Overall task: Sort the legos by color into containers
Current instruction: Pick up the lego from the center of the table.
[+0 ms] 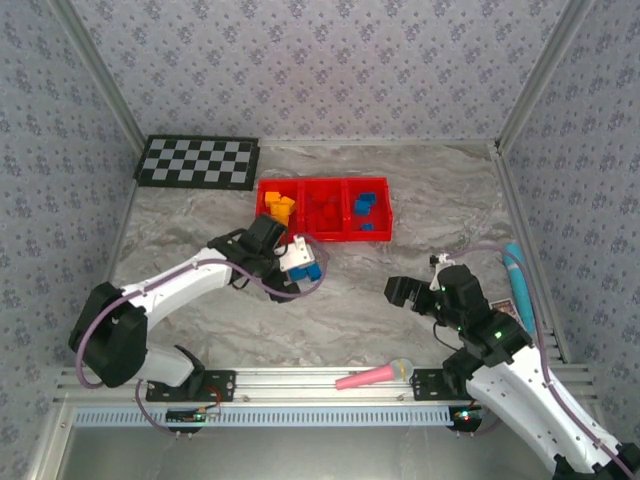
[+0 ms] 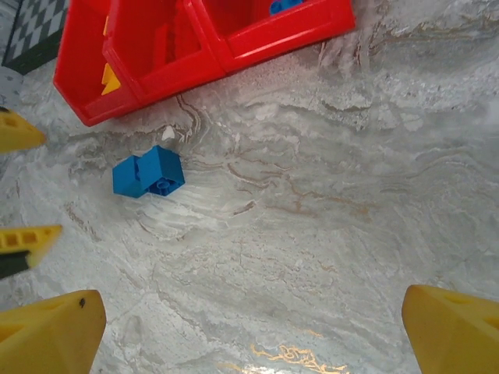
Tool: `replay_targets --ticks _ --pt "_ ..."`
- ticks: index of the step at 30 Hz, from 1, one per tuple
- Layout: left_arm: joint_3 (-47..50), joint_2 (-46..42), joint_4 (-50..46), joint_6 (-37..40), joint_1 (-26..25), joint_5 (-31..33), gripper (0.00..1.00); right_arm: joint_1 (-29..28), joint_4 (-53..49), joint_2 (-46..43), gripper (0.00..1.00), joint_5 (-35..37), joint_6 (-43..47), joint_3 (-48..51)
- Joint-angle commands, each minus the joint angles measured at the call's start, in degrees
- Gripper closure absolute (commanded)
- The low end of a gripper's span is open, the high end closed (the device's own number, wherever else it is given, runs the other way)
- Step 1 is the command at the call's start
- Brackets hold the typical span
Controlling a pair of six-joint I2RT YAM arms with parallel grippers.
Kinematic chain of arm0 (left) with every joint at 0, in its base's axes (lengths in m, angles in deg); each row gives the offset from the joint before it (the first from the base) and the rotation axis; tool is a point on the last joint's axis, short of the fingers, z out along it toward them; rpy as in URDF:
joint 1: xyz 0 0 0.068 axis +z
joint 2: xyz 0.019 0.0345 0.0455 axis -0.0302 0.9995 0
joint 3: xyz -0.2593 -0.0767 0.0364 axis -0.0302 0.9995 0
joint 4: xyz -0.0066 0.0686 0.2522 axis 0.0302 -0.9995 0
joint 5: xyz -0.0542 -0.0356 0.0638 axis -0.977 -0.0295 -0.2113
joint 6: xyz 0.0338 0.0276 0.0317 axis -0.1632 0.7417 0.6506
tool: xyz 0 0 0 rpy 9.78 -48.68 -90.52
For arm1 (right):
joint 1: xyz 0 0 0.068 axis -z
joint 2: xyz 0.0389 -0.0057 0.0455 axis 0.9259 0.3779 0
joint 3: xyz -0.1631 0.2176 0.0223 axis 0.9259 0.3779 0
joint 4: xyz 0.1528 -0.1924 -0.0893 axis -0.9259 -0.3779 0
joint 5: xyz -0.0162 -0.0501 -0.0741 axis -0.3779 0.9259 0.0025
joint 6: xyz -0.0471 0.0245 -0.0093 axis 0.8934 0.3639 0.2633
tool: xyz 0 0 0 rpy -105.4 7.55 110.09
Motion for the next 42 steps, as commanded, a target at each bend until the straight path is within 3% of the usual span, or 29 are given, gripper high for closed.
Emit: replay_targets --ticks 1,7,17,26,30,35,40,42 --pt "1.7 1.9 6.8 3.4 -0.3 -2.0 0.05 0.7 -2.9 -0.8 0.00 1.4 2.6 0.2" --pt "2.3 7.2 12.5 2.4 0.5 -0.2 0.10 1.3 -4.6 -2.1 0.00 0.9 3.2 -0.2" --pt "-4.4 16.5 9.0 4.3 0.6 4.7 0.15 1.5 -7.1 -5.3 0.00 0.7 3.3 -0.4" --pt "-6.6 18.8 8.5 5.4 1.3 4.3 0.18 1.5 -6.6 -5.9 0.00 0.2 3.6 -0.1" --pt "-8.7 20.3 7.1 5.9 1.7 3.0 0.37 1.5 -6.6 -5.9 0.00 0.0 3.7 -0.1" --pt "-11.0 22.4 5.6 5.0 1.6 3.9 0.47 1.4 -7.0 -6.2 0.00 0.2 3.3 -0.1" --pt "-10.9 21.9 6.1 4.6 1.4 3.8 0.63 1.3 -7.3 -6.6 0.00 0.8 3.0 0.0" --pt "-9.8 20.9 7.3 3.9 1.4 4.1 0.74 1.3 -7.6 -6.8 0.00 1.4 2.7 -0.1"
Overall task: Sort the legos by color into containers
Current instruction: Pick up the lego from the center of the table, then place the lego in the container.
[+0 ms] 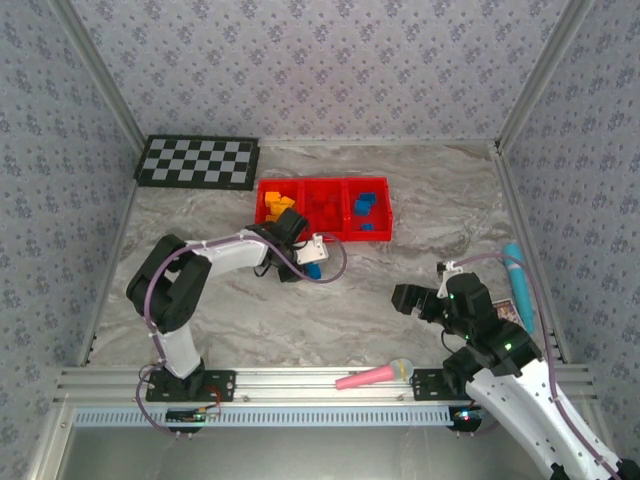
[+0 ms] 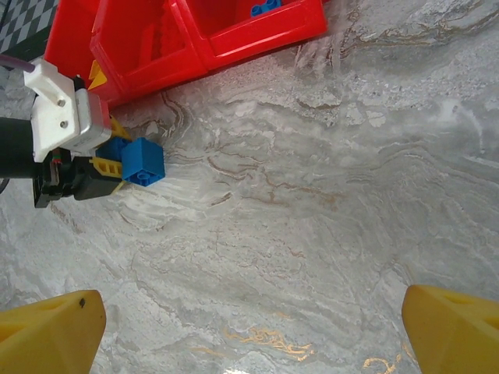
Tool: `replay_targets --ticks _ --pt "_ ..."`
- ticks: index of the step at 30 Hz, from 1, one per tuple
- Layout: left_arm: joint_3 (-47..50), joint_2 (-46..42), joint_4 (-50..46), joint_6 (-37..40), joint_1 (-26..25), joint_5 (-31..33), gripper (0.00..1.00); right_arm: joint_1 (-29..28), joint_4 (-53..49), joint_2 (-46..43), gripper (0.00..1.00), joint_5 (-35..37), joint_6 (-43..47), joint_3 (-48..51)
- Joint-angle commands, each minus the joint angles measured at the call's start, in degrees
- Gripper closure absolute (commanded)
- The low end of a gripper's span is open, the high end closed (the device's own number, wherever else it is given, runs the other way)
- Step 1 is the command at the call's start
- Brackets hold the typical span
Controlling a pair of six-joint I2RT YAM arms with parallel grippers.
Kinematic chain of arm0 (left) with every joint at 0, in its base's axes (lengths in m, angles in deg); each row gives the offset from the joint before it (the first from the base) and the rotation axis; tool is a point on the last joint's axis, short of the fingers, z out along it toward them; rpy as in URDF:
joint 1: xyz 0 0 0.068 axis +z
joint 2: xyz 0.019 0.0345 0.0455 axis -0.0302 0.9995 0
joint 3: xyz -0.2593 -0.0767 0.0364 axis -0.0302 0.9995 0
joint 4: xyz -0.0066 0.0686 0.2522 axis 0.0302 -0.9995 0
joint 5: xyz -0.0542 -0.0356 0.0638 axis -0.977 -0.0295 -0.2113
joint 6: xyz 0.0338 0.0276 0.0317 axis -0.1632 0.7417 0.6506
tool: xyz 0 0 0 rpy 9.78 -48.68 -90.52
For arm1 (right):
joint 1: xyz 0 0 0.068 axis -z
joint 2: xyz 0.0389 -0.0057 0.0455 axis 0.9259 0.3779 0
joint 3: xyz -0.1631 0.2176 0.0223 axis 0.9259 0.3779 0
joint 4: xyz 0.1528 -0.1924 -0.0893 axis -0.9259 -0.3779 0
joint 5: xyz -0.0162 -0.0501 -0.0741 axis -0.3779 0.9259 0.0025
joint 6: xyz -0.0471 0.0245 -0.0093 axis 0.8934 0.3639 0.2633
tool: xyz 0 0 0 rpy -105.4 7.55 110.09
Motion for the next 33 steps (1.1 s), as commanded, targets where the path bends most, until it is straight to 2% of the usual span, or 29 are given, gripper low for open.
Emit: replay_targets --ticks 1,11,18,20,22,25,30,33 --pt "0.7 -1.4 1.5 -1.9 0.0 0.8 0.78 -0.1 -1.8 -1.0 0.00 1.7 -0.1 -0.1" --pt "4.2 -12.2 3.9 -6.8 -1.5 2.4 0.89 -0.9 -3.5 -3.3 0.00 4.7 -2.3 -0.1" --pt "1.7 -20.4 -0.6 -15.3 -2.7 9.5 0.91 -1.1 -3.7 -6.4 0.00 6.2 -5.1 1.6" --pt "-0.1 -21.4 -0.2 -19.2 -3.5 14.0 0.88 -1.0 -3.6 -7.0 0.00 6.9 -5.6 1.9" --pt "-6.1 -18.9 -3.9 -24.9 -3.9 20.6 0.87 -0.8 -2.9 -7.0 0.00 6.5 -5.3 1.7" --pt "-14.0 -13.1 -9.0 -30.4 -4.6 23.3 0.88 -0.9 -3.1 -6.9 0.00 6.9 -4.8 1.2" --pt "-20.2 -5.8 -6.0 -32.1 -7.9 22.4 0.88 -1.1 -3.2 -7.6 0.00 6.3 -4.8 1.5" --pt "-27.6 0.3 -7.8 -32.7 -9.1 20.6 0.90 -1.2 -3.2 -7.7 0.00 4.3 -5.2 2.0"
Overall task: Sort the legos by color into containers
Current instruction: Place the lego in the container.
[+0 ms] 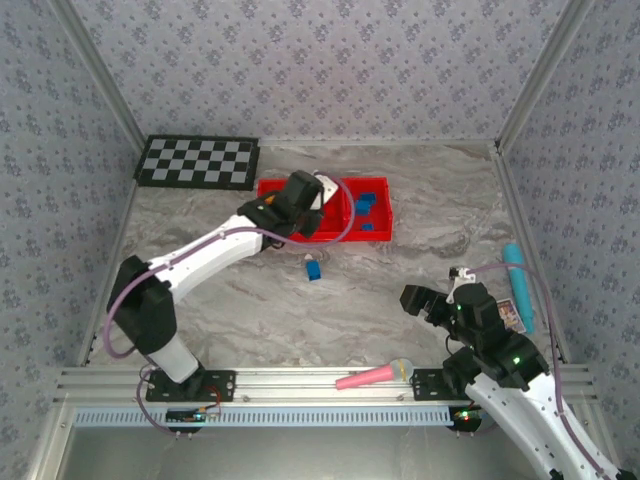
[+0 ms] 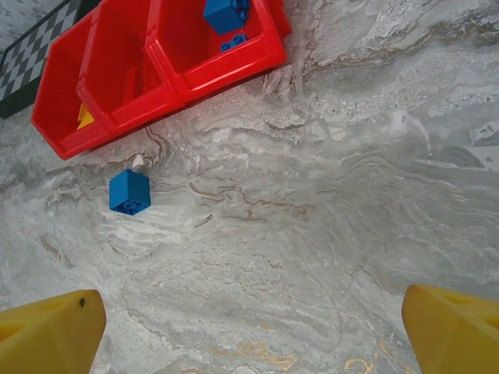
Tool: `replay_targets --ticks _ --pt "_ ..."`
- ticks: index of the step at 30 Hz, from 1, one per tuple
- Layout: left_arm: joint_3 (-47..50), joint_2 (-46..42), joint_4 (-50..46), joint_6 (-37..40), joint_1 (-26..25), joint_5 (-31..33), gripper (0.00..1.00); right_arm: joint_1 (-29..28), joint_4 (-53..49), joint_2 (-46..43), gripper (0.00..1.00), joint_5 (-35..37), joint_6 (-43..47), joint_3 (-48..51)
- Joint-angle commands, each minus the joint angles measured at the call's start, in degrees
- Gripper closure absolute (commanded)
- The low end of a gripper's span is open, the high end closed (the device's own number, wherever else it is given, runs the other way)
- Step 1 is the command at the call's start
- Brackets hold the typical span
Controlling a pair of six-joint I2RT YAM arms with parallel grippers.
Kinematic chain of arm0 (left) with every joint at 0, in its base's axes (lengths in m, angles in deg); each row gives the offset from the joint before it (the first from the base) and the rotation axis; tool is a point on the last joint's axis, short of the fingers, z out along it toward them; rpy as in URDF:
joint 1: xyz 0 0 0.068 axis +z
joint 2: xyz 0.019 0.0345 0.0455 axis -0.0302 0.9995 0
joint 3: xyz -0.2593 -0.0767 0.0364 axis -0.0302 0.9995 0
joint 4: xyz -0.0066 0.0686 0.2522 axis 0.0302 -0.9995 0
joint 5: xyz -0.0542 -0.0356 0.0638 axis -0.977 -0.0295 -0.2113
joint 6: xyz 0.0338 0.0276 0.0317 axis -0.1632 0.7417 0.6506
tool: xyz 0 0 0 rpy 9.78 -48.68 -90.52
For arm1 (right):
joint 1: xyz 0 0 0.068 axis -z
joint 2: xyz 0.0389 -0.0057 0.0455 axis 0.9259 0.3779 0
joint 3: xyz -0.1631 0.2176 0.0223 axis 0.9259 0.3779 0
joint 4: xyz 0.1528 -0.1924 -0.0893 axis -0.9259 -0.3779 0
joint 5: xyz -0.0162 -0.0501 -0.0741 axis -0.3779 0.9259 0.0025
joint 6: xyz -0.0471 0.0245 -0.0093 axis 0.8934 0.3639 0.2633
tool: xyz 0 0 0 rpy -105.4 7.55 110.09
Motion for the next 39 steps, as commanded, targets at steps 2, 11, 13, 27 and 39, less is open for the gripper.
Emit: replay_targets --ticks 2,11,13,27,39 --pt "-12.2 9.6 -4.6 -2.9 -2.2 0.2 0.93 -0.4 0.2 -0.6 0.00 -2.1 -0.8 1.1" --pt "-40.6 30.3 -15.0 -5.5 -4.3 -0.2 0.94 -0.3 1.1 -0.5 0.00 -3.2 0.9 0.9" --pt "-48.6 35.0 -19.4 -6.5 -4.3 0.2 0.94 -0.1 1.1 -0.5 0.00 -3.2 1.6 0.6" --pt "-59.5 43.6 -21.1 -9.0 -3.7 -1.4 0.65 0.2 1.6 -0.1 0.00 -3.4 2.4 0.7" --pt "-57.2 35.6 -26.6 -16.6 -2.0 0.6 0.09 0.3 0.5 0.6 0.00 -4.0 1.3 0.1"
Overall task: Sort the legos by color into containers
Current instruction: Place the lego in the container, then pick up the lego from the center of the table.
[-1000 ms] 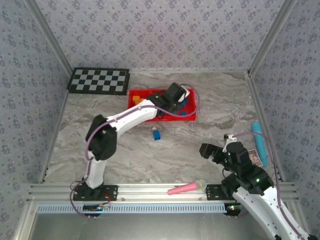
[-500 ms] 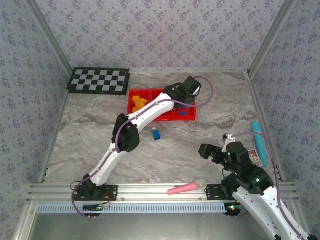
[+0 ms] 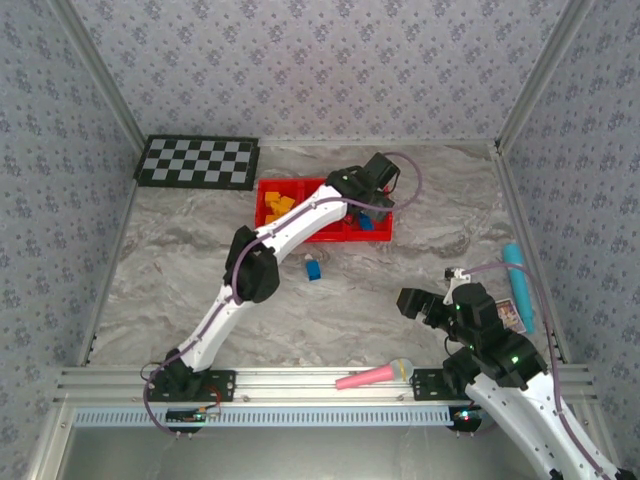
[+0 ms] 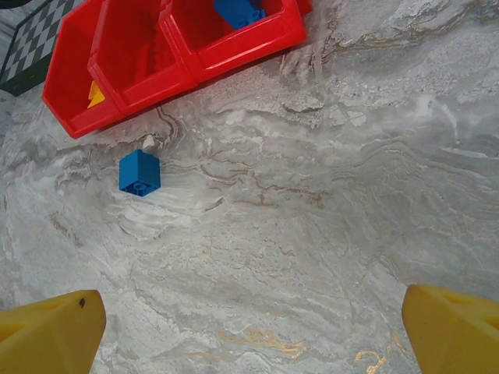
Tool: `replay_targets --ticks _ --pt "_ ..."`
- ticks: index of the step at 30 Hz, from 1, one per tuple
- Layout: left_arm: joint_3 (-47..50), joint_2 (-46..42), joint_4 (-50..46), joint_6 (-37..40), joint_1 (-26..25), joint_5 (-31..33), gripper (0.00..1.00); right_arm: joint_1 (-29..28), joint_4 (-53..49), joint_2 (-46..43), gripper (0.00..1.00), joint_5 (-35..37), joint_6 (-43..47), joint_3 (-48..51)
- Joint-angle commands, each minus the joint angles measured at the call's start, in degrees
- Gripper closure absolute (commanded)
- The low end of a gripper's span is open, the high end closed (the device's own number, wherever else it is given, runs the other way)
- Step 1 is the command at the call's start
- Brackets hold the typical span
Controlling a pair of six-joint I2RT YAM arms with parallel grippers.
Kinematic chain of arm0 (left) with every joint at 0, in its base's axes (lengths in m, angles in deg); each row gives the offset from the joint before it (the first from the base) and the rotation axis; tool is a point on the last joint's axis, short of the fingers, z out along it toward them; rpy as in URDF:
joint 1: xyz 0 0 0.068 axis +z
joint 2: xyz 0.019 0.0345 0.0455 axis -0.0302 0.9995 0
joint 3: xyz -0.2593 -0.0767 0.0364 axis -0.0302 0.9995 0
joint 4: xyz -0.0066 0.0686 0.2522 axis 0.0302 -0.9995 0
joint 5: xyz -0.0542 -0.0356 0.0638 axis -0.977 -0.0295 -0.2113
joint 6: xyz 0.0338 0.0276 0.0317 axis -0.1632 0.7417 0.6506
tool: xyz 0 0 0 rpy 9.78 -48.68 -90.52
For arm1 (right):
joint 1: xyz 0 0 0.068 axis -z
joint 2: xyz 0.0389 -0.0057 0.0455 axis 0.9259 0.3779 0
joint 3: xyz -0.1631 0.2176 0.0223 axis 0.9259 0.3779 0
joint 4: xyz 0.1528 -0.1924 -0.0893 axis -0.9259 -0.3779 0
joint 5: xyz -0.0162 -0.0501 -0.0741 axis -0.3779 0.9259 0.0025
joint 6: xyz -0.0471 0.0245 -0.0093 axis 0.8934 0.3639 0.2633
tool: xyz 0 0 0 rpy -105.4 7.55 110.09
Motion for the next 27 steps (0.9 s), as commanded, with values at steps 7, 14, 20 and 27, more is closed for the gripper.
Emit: replay_targets --ticks 7,14,20,27 --pt "32.3 -27.1 8.2 -7.5 -1.2 6.1 0.00 0.2 0.7 1.4 0.00 -0.3 -0.1 0.5" --pt "63.9 -44.5 13.5 -31.0 -7.3 15.1 0.04 0.4 5.8 7.0 0.00 -1.3 -0.2 1.9" --pt "76.1 -48.9 12.0 -48.2 -10.2 20.9 0.03 0.6 13.1 12.3 0.00 -2.8 -1.3 2.9" --pt "75.3 -47.0 11.2 -50.6 -10.9 17.9 0.03 0.5 12.6 13.1 0.00 -2.7 -2.1 3.1"
